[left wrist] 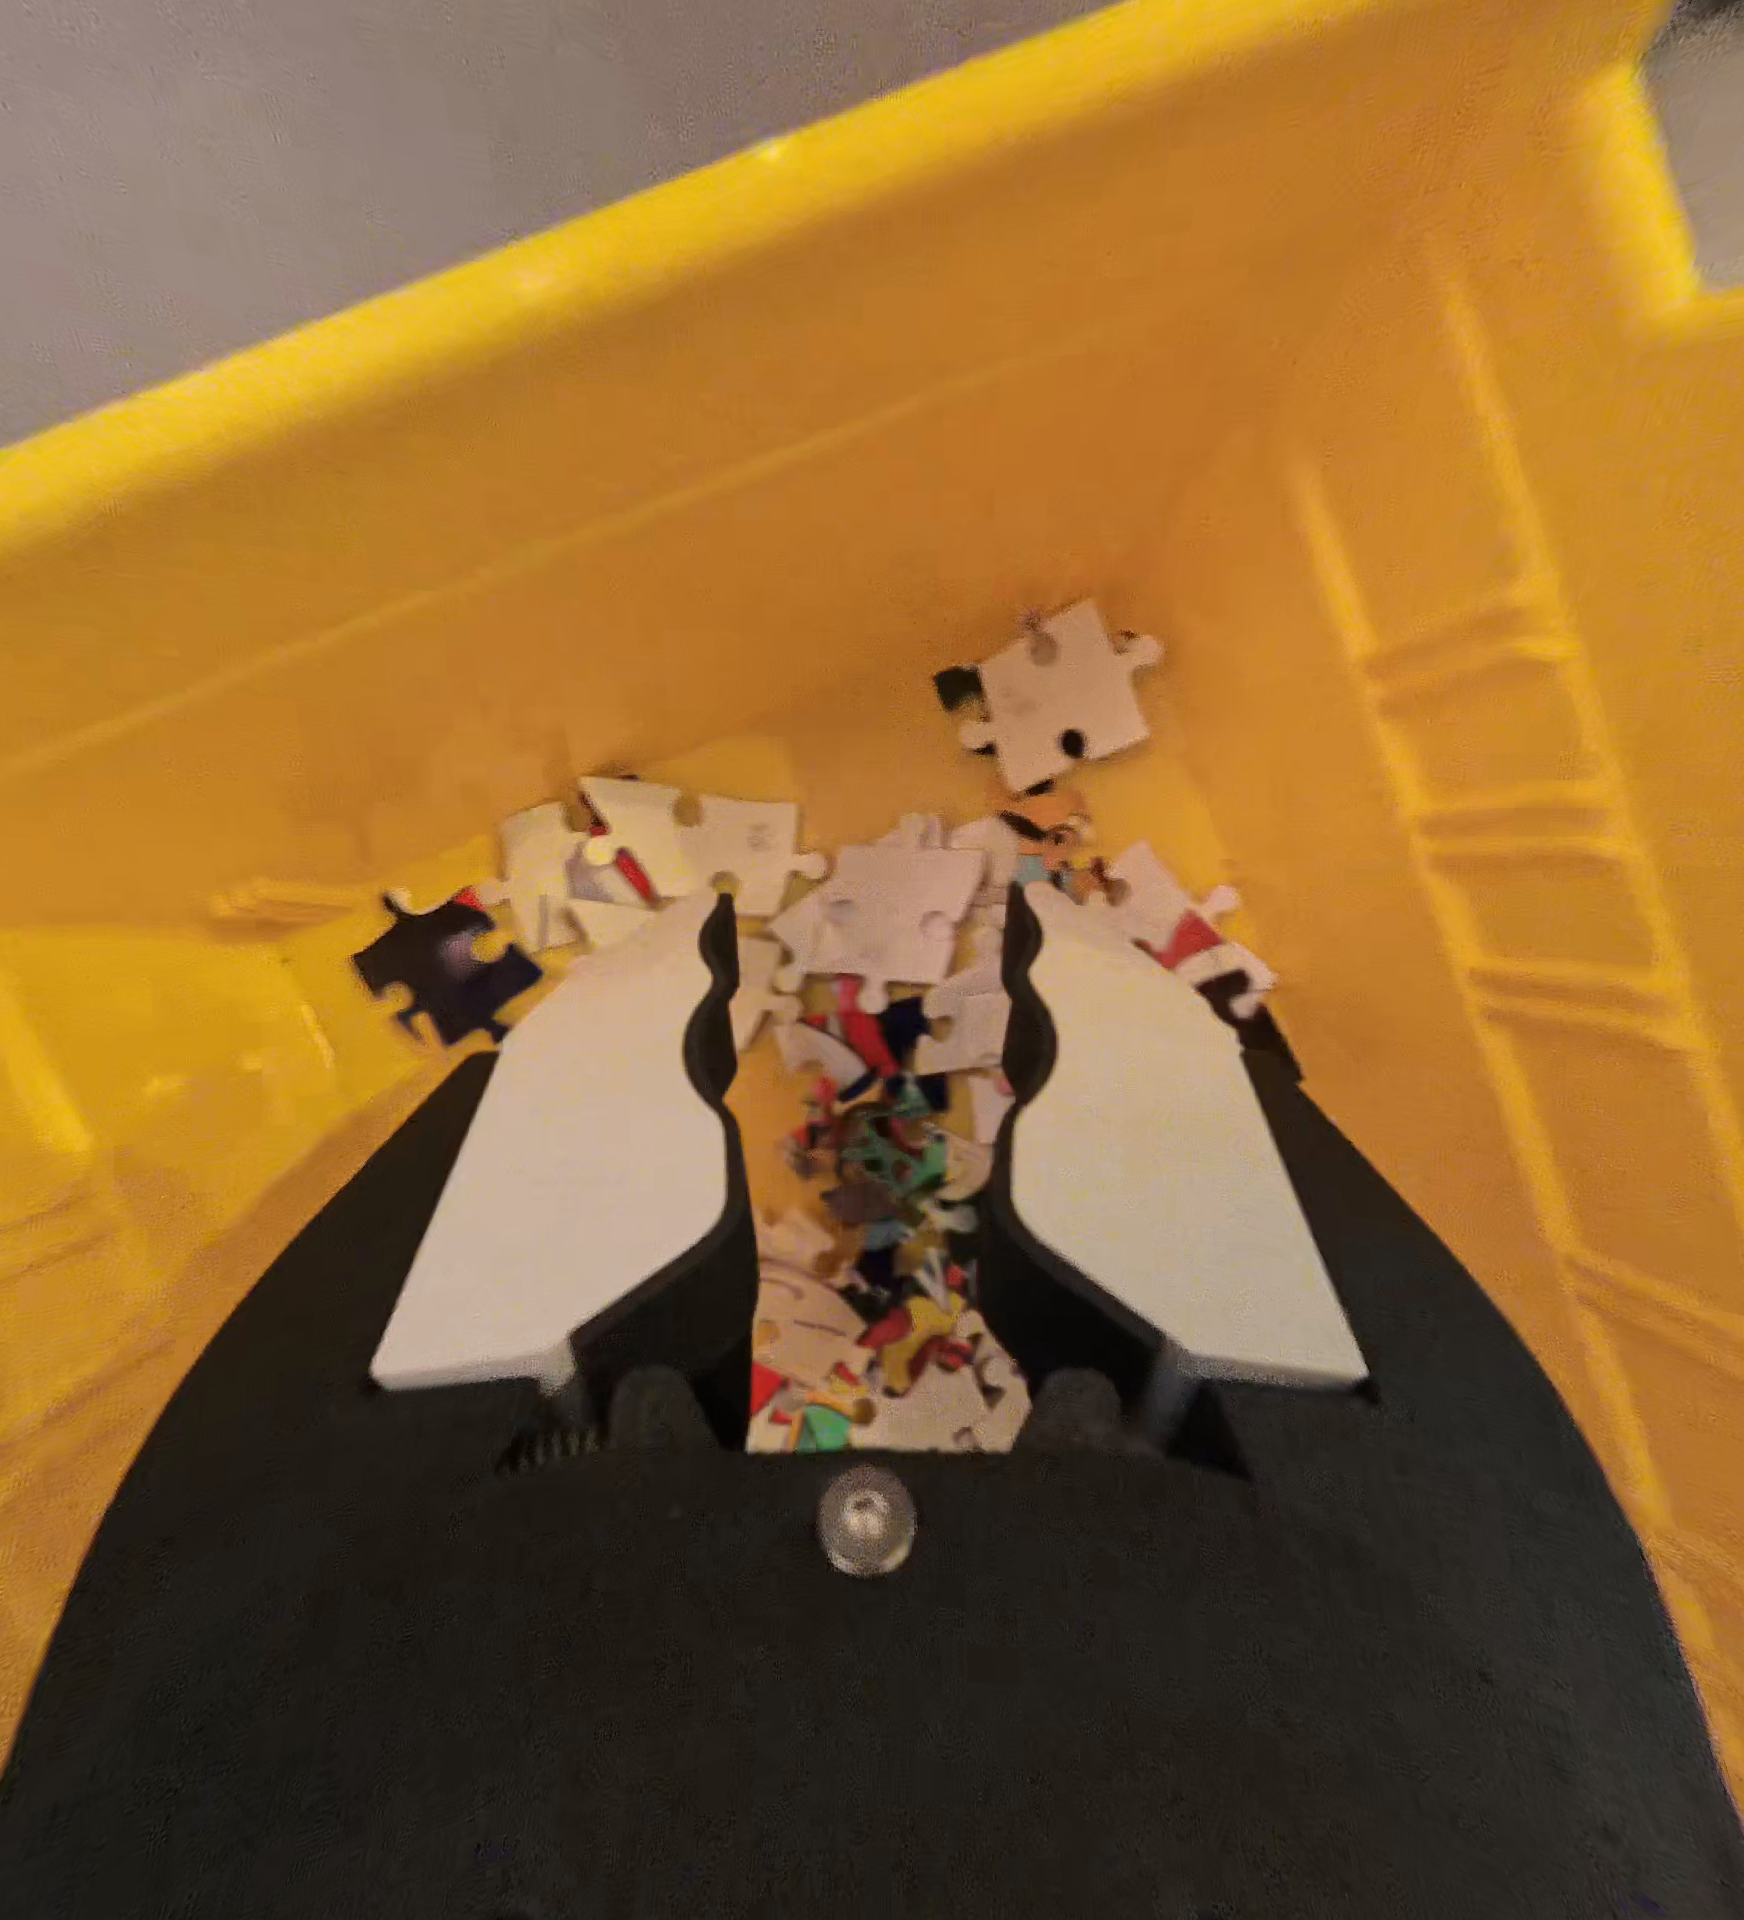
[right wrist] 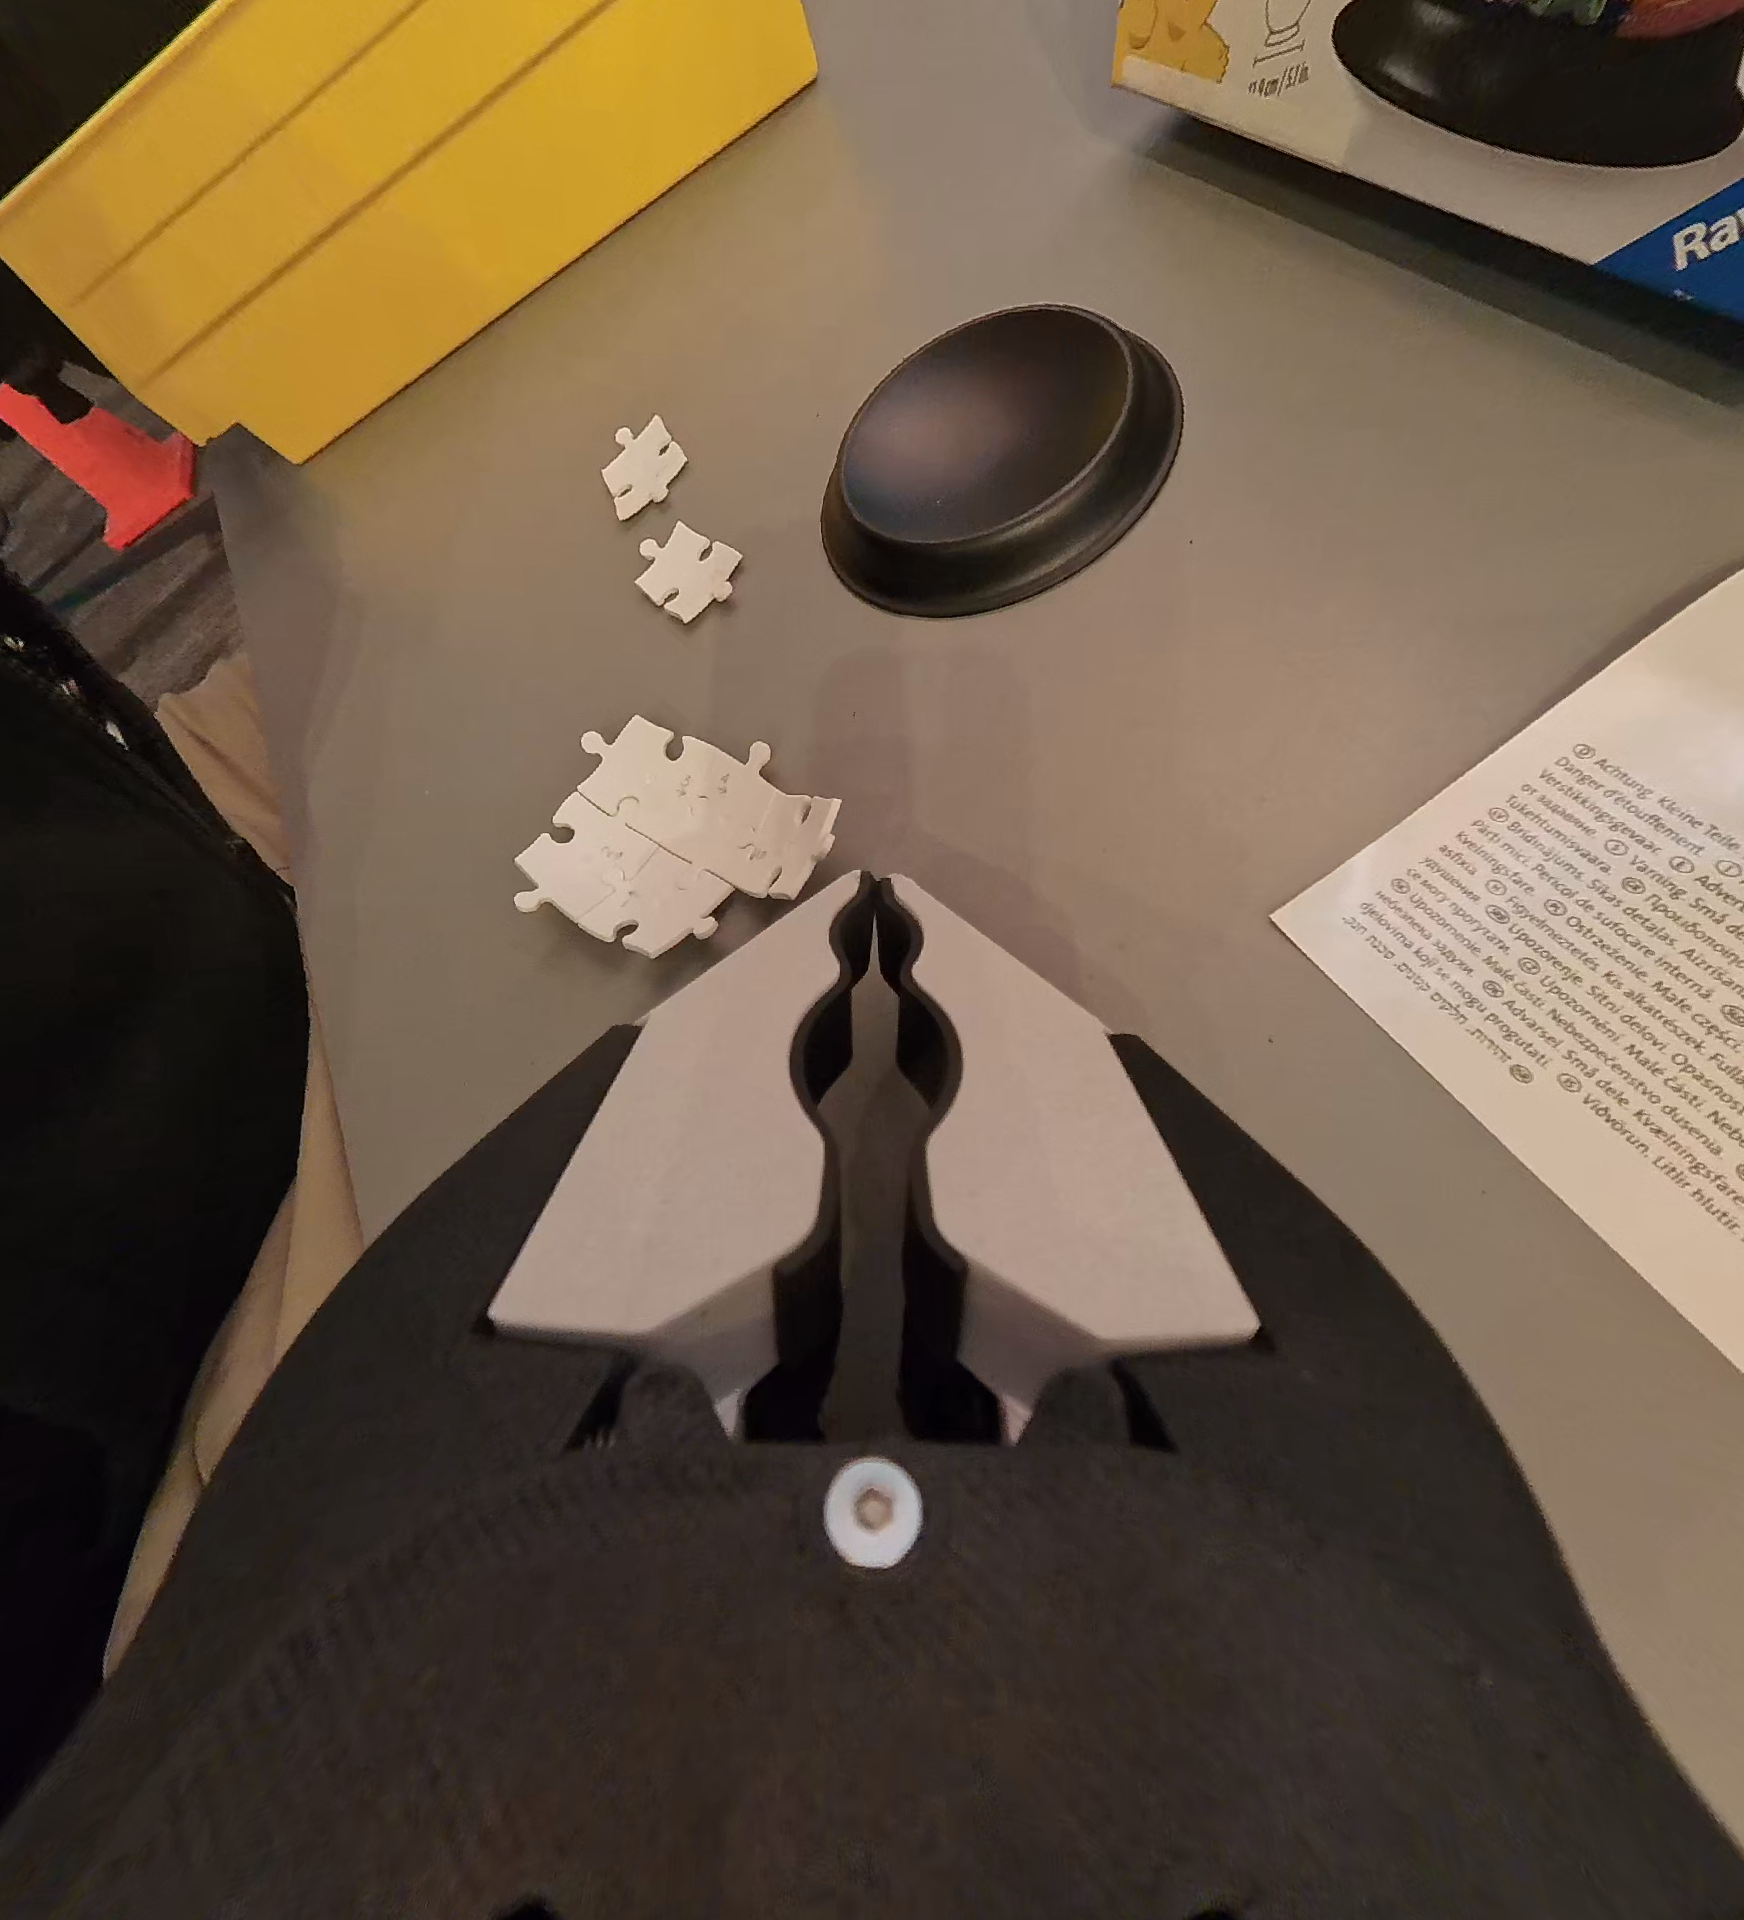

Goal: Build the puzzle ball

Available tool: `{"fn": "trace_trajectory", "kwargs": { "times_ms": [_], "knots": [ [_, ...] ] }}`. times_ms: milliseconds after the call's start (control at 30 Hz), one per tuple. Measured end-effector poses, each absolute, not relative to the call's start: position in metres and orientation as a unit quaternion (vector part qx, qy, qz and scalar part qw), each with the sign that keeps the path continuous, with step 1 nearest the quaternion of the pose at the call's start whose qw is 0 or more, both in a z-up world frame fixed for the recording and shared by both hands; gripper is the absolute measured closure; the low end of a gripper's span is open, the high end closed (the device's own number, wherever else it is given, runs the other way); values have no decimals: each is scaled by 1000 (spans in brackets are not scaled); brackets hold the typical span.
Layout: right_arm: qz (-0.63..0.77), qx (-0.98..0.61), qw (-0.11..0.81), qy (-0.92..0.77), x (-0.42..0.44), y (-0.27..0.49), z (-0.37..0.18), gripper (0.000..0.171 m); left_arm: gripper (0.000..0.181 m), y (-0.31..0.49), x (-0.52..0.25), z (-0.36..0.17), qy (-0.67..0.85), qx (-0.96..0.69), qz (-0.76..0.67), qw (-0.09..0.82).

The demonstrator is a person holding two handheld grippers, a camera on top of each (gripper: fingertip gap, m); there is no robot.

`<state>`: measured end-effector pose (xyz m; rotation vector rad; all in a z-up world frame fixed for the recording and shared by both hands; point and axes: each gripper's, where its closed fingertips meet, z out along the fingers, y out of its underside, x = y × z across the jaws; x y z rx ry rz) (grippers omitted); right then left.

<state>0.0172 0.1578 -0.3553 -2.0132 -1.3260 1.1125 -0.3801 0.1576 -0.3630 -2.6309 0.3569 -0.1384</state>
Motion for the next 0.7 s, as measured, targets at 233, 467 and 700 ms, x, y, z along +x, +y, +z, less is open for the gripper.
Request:
{"fn": "trace_trajectory", "kwargs": {
  "times_ms": [233,467,700],
  "knots": [
    [412,-734,239,-485,17,157,-354,171,119,157,-443,-370,24,-976,35,214],
    [418,-729,244,-484,17,157,-352,171,97,171,-442,-384,-14,-977,1,212],
    [426,-727,246,-479,18,157,-349,171,151,161,-438,-380,-22,-974,-6,227]
  ]
}}
